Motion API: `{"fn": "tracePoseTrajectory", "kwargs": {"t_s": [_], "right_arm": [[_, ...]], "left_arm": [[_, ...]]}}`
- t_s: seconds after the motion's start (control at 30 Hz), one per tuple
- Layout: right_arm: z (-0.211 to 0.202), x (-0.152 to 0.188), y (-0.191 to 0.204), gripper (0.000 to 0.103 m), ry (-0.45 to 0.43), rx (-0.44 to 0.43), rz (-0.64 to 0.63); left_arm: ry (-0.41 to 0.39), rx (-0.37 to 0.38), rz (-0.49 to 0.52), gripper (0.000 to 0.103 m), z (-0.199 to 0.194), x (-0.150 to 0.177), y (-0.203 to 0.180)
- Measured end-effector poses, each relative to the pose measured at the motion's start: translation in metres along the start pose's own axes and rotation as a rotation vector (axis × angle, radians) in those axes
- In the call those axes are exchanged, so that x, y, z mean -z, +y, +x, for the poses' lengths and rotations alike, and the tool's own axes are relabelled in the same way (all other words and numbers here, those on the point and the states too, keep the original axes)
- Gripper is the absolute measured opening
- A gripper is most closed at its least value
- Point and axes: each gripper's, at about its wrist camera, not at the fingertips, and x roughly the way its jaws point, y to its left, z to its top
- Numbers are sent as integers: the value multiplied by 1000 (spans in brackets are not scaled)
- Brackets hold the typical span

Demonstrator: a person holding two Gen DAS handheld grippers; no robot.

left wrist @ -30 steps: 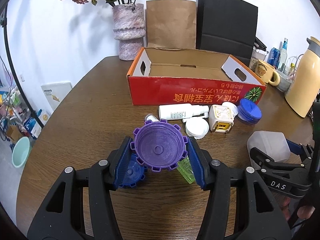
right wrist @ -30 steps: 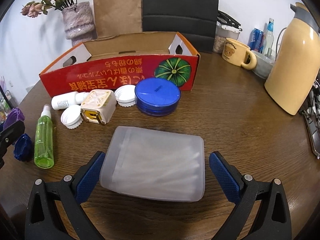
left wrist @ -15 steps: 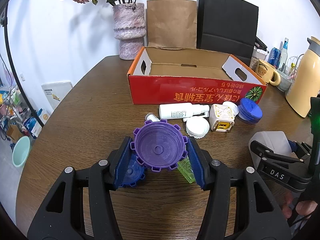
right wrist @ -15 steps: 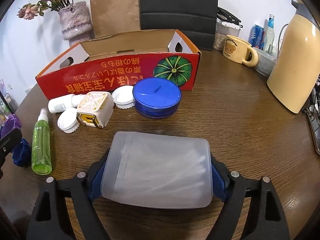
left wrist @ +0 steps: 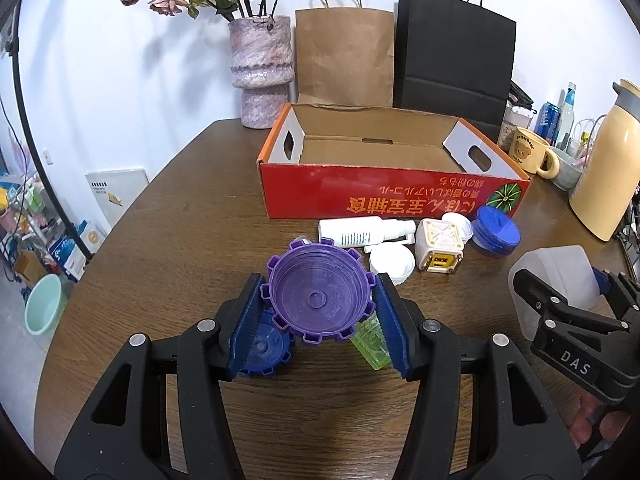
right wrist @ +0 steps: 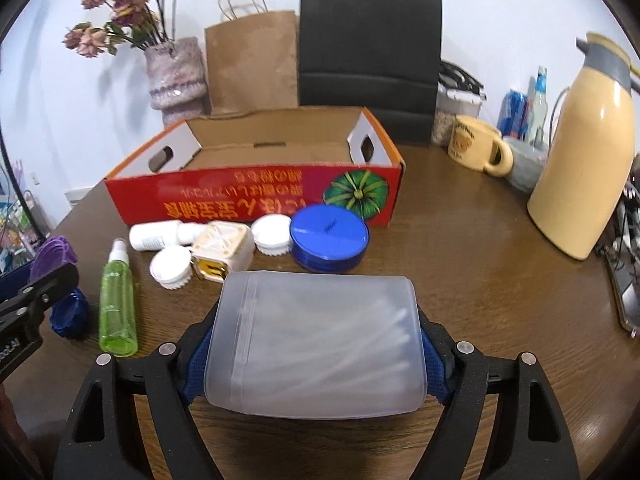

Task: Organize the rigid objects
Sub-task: 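Carry both items into the cardboard box and open both tools to release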

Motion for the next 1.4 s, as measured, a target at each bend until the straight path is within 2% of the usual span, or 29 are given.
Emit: {"fn": "tracePoseTrajectory", "kwargs": {"t_s": [0.17,0.67,1.17,1.4], "right_arm": [[-12,-11,5,85,-39,-20,-23],[-33,-52,1,85,-163,-44,-25],[-12,-95,1,85,-216,-61,-30],[8,-111,-2,85,-207,-70,-20]], "left_arm": [[-9,-1,-4,51,-5,-7,-2],[-106,-12,-19,51,-16,-52,-10],[-140,-11,-94,51,6,-94,-15],[-134,-19,-109,51,27,-111,-18]]}}
